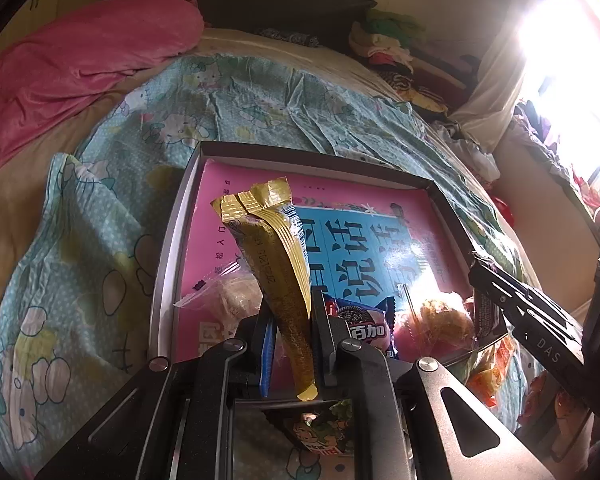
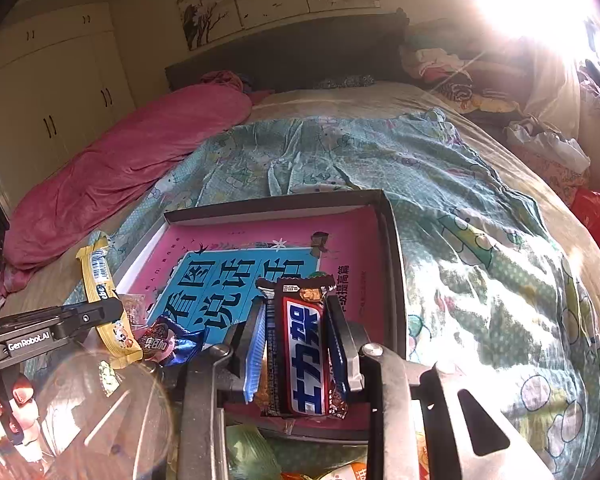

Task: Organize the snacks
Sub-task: 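Release the chocolate bar into the tray with the right tool while the left tool releases the wafer bar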

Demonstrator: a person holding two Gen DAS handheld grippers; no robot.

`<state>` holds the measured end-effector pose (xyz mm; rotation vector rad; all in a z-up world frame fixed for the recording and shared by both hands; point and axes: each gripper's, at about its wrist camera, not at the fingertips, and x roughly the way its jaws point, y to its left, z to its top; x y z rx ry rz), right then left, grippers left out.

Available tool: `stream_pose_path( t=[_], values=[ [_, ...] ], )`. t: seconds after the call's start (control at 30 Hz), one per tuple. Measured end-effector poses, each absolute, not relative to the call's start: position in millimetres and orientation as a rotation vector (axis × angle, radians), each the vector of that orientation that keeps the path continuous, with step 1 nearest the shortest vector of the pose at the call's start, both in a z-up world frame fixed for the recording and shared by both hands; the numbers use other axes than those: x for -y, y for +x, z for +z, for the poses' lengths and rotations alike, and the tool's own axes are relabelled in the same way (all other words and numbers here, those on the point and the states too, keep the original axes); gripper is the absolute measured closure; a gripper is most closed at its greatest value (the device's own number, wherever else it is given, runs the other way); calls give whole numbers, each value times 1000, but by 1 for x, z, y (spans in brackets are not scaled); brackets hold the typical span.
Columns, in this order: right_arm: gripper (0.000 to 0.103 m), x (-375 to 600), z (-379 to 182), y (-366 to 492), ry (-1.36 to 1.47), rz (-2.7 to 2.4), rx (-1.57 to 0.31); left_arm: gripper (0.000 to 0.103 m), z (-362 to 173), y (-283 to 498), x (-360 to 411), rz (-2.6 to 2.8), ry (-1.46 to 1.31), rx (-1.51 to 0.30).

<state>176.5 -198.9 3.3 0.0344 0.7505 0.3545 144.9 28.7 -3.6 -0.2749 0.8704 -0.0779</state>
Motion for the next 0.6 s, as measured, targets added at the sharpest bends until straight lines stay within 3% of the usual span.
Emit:
stream_pose_path(
  t=[0.6],
  values=[
    [73,204,-2,175,42,335,-763,87,-4,146,-30,-81,-278,-887]
  ],
)
